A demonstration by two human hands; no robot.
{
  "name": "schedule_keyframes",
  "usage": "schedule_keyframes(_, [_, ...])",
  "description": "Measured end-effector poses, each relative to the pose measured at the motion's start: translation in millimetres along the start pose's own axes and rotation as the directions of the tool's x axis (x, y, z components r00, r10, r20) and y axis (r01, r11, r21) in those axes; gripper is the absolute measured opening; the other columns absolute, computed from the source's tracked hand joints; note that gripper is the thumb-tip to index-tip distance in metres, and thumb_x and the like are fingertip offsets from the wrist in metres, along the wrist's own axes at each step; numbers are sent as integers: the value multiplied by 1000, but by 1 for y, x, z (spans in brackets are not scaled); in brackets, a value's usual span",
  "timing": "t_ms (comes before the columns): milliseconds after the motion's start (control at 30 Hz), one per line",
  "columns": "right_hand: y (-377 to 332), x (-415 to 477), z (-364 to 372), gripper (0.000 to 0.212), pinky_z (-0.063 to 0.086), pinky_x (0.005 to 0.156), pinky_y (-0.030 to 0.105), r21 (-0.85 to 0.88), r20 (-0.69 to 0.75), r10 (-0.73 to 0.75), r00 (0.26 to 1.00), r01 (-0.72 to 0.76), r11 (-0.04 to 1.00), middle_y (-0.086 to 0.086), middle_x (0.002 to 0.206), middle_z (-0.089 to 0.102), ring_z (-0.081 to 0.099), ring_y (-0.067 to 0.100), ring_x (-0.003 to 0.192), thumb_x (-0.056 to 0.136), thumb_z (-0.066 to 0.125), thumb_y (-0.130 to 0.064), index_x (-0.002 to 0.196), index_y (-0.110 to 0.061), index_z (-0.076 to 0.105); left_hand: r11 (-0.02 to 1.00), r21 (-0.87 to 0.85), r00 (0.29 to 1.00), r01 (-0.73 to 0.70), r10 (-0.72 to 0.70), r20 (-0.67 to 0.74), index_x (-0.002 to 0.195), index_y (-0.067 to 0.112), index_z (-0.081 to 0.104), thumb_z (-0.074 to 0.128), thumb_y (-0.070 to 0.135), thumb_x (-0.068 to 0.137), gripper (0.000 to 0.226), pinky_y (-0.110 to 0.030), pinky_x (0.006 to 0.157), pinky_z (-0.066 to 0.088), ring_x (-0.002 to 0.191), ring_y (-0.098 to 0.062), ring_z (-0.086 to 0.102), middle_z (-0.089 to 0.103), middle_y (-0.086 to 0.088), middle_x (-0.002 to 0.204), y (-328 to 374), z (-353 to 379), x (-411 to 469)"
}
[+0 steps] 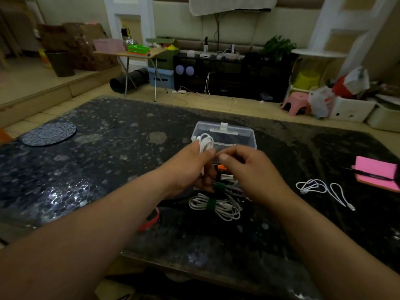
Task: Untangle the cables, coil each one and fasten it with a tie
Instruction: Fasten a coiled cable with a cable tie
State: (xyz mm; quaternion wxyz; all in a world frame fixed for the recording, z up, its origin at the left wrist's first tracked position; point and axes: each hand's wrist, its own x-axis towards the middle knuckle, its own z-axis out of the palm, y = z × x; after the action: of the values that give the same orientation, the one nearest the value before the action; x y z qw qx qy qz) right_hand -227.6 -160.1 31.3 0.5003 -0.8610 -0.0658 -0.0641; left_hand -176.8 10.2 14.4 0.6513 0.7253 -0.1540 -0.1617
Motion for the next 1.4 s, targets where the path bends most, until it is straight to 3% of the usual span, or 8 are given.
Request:
schedule_keyframes(200, [1, -5, -1, 22, 58, 74, 34, -199, 70, -33, 997, 46, 979, -12, 96, 71, 67, -2, 83, 100, 54, -61, 113, -44, 59, 879, 406, 928, -249, 96, 361, 83, 45, 65, 50, 1, 101, 50, -27, 54, 37, 57, -4, 43, 57, 23, 69, 8, 13, -12])
schedule_keyframes(400, [2, 4, 15, 24, 49, 61, 28, -286, -158, -143, 977, 93, 954, -10, 77, 66, 63, 1, 71, 105, 57, -47, 90, -29, 59, 948, 283, 960, -144, 64, 273, 107, 35, 62, 55, 17, 108, 20, -31, 57, 42, 64, -16, 48, 57, -2, 78, 12, 7, -19])
schedule_keyframes(533, [4, 16, 28, 32, 39, 60, 26, -223, -252, -41, 967, -17, 975, -7, 79, 64, 60, 2, 71, 108, 52, -46, 86, -25, 62, 664, 702, 966, -257, 184, 180, 141, 28, 56, 47, 40, 111, 33, -40, 94, 56, 112, -13, 66, 68, 5, 130, 3, -10, -13])
schedule_keyframes(767, [-3, 13, 53, 27, 52, 73, 39, -175, -33, -20, 999, 14, 984, -4, 94, 68, 65, 14, 86, 108, 48, -49, 104, -26, 62, 682, 727, 973, -83, 214, -89, 96, 12, 59, 44, 38, 112, 34, -42, 66, 47, 70, -18, 56, 61, -4, 82, 11, -70, -24])
schedule_keyframes(867, [9, 10, 76, 21, 48, 92, 45, -723, 245, -237, 940, 340, 601, 0, 113, 66, 58, 25, 111, 103, 54, -38, 109, -26, 69, 809, 585, 966, -52, 190, -176, 96, 9, 60, 45, 41, 112, 38, -47, 67, 47, 69, -23, 52, 59, -3, 77, 4, -92, -29])
schedule_keyframes(1033, [26, 8, 109, 23, 27, 116, 62, -781, 481, -172, 860, 509, 361, 2, 114, 69, 54, 32, 126, 90, 67, -31, 110, -22, 75, 839, 544, 968, -30, 159, -192, 103, 8, 63, 47, 44, 109, 40, -45, 67, 47, 69, -22, 51, 58, -2, 77, -6, -93, -32])
schedule_keyframes(1233, [24, 19, 115, 3, 41, 107, 49, -713, 269, -254, 929, 370, 596, -1, 89, 70, 65, 26, 97, 95, 60, -26, 92, -27, 59, 944, 330, 963, -5, 93, -252, 99, 13, 60, 46, 36, 112, 30, -32, 56, 40, 59, -13, 45, 53, 1, 73, 0, -102, -30])
schedule_keyframes(1400, [-7, 33, 82, 18, 58, 75, 39, 66, 6, 63, 998, -63, 996, -4, 91, 73, 71, 11, 77, 110, 49, -17, 102, -26, 62, 998, 56, 936, 38, -16, -353, 103, 10, 55, 47, 22, 110, 15, -25, 43, 37, 53, -13, 47, 51, -4, 76, 10, -103, -25])
